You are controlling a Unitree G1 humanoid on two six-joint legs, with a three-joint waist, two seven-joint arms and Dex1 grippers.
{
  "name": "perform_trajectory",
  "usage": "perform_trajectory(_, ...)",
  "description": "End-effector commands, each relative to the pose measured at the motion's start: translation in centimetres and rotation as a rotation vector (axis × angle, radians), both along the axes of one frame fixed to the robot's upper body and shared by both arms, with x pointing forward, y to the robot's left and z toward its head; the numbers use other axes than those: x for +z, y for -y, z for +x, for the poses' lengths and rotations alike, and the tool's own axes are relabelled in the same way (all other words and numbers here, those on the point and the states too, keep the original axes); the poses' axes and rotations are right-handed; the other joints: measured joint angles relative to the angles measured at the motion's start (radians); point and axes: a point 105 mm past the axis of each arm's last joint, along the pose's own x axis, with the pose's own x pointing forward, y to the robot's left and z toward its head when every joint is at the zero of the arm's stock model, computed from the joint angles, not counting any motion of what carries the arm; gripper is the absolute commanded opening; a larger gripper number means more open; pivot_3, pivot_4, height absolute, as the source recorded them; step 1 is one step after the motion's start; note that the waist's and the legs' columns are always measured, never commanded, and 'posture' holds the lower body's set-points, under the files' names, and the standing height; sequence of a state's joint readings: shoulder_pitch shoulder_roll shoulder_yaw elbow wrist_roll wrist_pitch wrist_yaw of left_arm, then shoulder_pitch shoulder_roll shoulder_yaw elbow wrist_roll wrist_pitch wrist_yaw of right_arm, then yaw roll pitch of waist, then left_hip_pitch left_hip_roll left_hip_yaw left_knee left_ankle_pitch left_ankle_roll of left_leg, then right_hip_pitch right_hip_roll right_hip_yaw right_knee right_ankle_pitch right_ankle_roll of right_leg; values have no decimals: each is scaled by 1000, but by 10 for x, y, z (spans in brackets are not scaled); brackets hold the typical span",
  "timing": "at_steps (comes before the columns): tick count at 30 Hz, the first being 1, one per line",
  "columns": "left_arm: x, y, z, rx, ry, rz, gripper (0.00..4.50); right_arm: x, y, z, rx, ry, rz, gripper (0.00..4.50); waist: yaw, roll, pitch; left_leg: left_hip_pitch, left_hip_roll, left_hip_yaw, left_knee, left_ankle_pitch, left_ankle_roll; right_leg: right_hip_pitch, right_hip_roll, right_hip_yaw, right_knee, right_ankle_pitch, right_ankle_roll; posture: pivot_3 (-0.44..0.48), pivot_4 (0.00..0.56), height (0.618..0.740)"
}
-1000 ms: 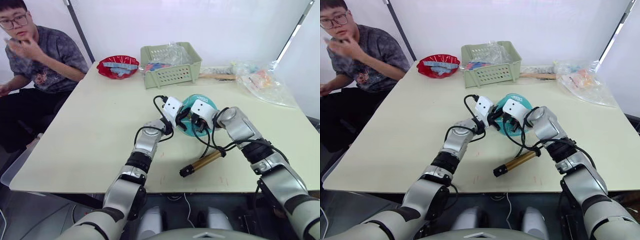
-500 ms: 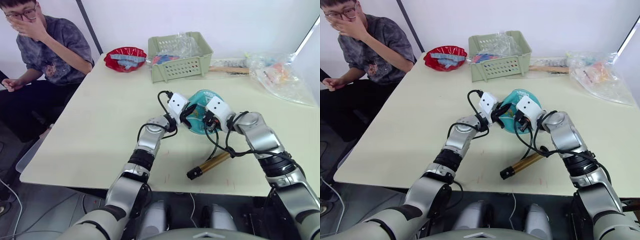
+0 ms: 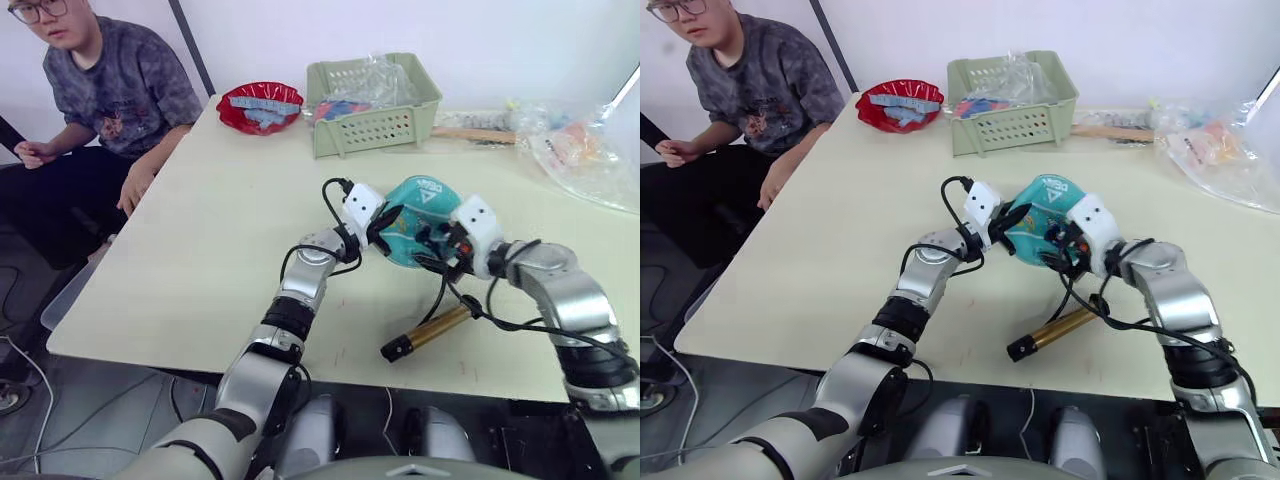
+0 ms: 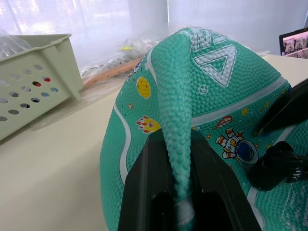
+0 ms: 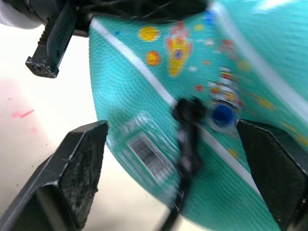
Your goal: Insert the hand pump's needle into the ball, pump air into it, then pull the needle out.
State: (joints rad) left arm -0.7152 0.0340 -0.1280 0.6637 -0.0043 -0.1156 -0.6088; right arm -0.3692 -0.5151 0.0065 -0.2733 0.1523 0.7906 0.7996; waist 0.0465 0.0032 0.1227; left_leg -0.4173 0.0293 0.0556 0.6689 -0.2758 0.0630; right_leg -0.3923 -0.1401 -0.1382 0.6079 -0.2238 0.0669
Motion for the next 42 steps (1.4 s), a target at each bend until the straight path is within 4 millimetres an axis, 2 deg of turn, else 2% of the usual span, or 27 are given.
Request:
perform_trajectory(1, -64, -1, -16, -21, -205, 116, 0, 29, 3, -18, 79, 144, 98, 4459, 0, -2, 2, 0, 0, -2, 0, 0, 0, 1, 0, -1, 0, 0, 0, 0, 150, 740)
perform_trajectory(6, -62, -2, -15, -18, -200, 113, 0, 28, 25, -38, 37, 179, 203, 4459, 0, -3, 8, 1, -1, -6, 0, 0, 0, 4, 0, -5, -1, -3, 4, 0, 150, 740)
perform_trajectory(9, -61, -2, -15, -19, -197, 111, 0, 38, 41, -48, 34, 236, 302, 4459, -1, -3, 10, 1, -2, -7, 0, 0, 0, 6, 0, -5, -1, -3, 5, 0, 150, 740)
perform_trajectory(17, -52, 0, -15, -27, -171, 98, 0, 33, 84, -79, 1, 325, 295, 4459, -1, -4, 12, 2, -3, -8, 0, 0, 0, 7, 0, -6, -1, -4, 6, 0, 150, 740)
perform_trajectory(26, -37, 3, -14, -47, -126, 87, 0, 24, 99, -108, 22, 374, 271, 4459, -3, -3, 16, 3, -5, -8, 0, 0, 0, 9, 0, -6, -1, -4, 7, 0, 150, 740)
perform_trajectory(28, -32, 3, -13, -43, -121, 72, 905, 25, 99, -110, 24, 380, 285, 4500, -3, -3, 16, 3, -5, -8, 0, 0, 0, 9, 0, -6, -1, -4, 7, 0, 150, 740)
perform_trajectory(29, -30, 4, -12, -44, -118, 67, 1146, 25, 99, -110, 25, 381, 288, 4500, -3, -2, 17, 3, -5, -8, 1, 0, 0, 9, 0, -6, -1, -4, 7, 0, 150, 740)
perform_trajectory(30, -27, 4, -12, -44, -111, 63, 1710, 25, 99, -110, 26, 382, 289, 4500, -3, -2, 19, 3, -5, -8, 1, 0, 0, 9, 0, -6, -1, -4, 7, 0, 150, 740)
perform_trajectory(36, -8, 7, -14, -61, -53, 25, 4145, 24, 98, -111, 28, 378, 308, 4500, -3, -2, 25, 2, -6, -8, 1, 0, -1, 9, 0, -6, -1, -4, 7, 0, 150, 740)
perform_trajectory(37, -4, 8, -15, -64, -43, 15, 4425, 23, 98, -111, 27, 379, 307, 4500, -2, -2, 27, 2, -6, -8, 1, 1, -1, 9, 0, -6, -1, -4, 7, 0, 150, 740)
perform_trajectory(42, 30, 6, -21, -82, 51, -45, 4425, 22, 99, -110, 28, 379, 312, 4500, -4, -2, 38, 2, -6, -8, 1, 4, -6, 9, 0, -6, 0, -4, 7, 0, 150, 740)
